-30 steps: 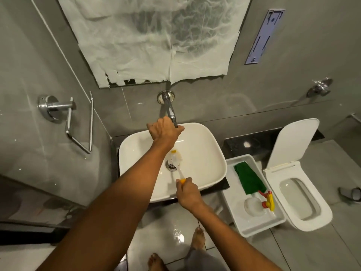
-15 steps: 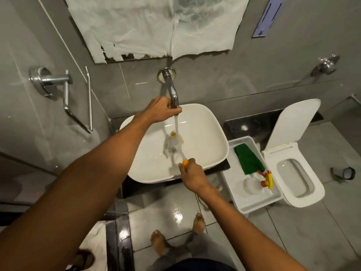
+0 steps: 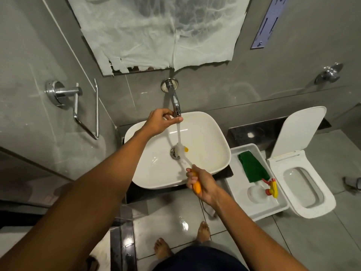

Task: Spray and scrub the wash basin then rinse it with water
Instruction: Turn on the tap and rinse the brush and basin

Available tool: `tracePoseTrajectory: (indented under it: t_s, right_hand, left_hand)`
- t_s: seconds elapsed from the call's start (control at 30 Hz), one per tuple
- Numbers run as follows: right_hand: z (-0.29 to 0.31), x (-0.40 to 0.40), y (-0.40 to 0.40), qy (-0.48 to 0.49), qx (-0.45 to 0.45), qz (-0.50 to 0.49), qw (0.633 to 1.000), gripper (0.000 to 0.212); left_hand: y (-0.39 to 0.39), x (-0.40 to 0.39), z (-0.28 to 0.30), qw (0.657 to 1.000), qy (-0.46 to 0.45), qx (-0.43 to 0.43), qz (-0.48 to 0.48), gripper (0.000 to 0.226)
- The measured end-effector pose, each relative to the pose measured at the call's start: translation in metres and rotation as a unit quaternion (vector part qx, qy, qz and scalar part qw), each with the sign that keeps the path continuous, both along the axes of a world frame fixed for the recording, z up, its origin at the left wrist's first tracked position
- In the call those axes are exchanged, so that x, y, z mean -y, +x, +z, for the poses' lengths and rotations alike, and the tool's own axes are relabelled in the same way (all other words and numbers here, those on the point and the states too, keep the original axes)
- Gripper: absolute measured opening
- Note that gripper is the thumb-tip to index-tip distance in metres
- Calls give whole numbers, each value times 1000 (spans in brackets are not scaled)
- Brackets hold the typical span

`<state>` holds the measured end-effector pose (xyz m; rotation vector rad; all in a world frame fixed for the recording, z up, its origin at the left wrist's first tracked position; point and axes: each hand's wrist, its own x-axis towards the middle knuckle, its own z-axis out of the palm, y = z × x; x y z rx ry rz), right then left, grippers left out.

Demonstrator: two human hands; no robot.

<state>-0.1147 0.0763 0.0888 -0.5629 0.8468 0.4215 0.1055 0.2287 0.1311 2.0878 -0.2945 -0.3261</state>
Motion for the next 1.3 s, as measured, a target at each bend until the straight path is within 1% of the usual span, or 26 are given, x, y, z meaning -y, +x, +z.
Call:
tracePoseTrajectory:
  t_s: [0.03, 0.1, 0.2, 0.27, 0.3, 0.33, 0.37, 0.4, 0.43, 0.47, 0.5, 0.53, 0.6, 0.67, 0.7, 0.73, 0.8, 0.83, 0.87, 0.9, 0.97, 1.03, 1.1, 1.17, 1.23, 1.3]
  right_hand:
    - [-3, 5, -1, 93, -19, -42, 995, 27]
    - [-9, 15, -7, 212, -32, -85, 973, 28]
    - [-15, 23, -18, 239, -12, -74, 968, 28]
    - [-14, 23, -20, 179, -1, -41, 983, 24]
    - [-15, 21, -20, 110, 8, -13, 994, 22]
    - [-15, 20, -20, 6, 21, 24, 999, 22]
    - [-16, 17, -20, -122, 42, 70, 989, 23]
    - [-15, 14, -22, -257, 74, 128, 955, 25]
    - [-14, 11, -23, -387, 107, 191, 896, 27]
    - [-13, 9, -24, -500, 141, 249, 817, 27]
    - [-14, 6, -25, -583, 169, 286, 742, 26]
    - [-15, 4, -25, -632, 189, 292, 692, 24]
    - [-15, -1, -26, -670, 206, 251, 667, 23]
    - [-15, 0, -24, -671, 194, 221, 680, 28]
    - [-15, 1, -24, -650, 181, 212, 707, 31]
    - [-14, 2, -23, -601, 167, 197, 756, 34]
    - [-10, 4, -19, -422, 126, 132, 888, 34]
    - [-6, 6, -18, -312, 100, 93, 940, 32]
    - [-3, 9, -18, -202, 79, 56, 975, 31]
    - [0, 12, -18, -90, 63, 20, 994, 30]
    - [6, 16, -18, 105, 43, -50, 992, 35]
    - [9, 17, -18, 194, 46, -89, 976, 43]
    - [10, 18, -16, 195, 59, -88, 975, 44]
    - [11, 20, -12, 143, 72, -60, 985, 36]
    - [12, 20, -9, 24, 94, -15, 995, 28]
    - [9, 18, -8, -154, 127, 35, 979, 24]
  left_hand:
    - [1, 0, 1, 1000, 0, -3, -2, 35]
    - [1, 0, 3, 1000, 0, -13, -10, 33]
    - [2, 1, 7, 999, -13, -28, -29, 27]
    - [1, 1, 9, 999, -27, -27, -36, 28]
    - [0, 0, 10, 999, -32, -27, -36, 28]
    - [-1, 0, 11, 998, -34, -27, -34, 29]
    - [-2, 0, 11, 998, -35, -28, -32, 30]
    - [-2, 1, 11, 999, -35, -28, -31, 31]
    - [-3, 1, 10, 999, -36, -29, -29, 32]
    - [-3, 2, 9, 998, -38, -30, -26, 32]
    - [-4, 2, 9, 998, -41, -32, -23, 33]
    - [-4, 3, 8, 998, -42, -34, -18, 34]
    - [-6, 4, 7, 998, -41, -36, -10, 37]
    - [-7, 4, 7, 999, -35, -34, -8, 37]
    - [-7, 4, 7, 999, -31, -32, -8, 35]
    - [-7, 4, 7, 999, -28, -28, -9, 33]
    - [-7, 5, 7, 1000, -20, -16, -7, 26]
    - [-7, 6, 7, 1000, -15, -11, -5, 23]
    - [-7, 6, 8, 1000, -10, -8, -3, 20]
    - [-6, 7, 8, 1000, -5, -5, -2, 19]
    - [-4, 6, 7, 1000, 3, -5, 3, 21]
    - [-3, 6, 7, 1000, 11, -9, 8, 30]
    - [-3, 6, 8, 1000, 17, -12, 12, 39]
    - [-3, 7, 8, 1000, 25, -11, 16, 43]
    - [-2, 7, 8, 999, 32, -3, 22, 44]
    - [-4, 8, 7, 999, 32, 4, 27, 44]
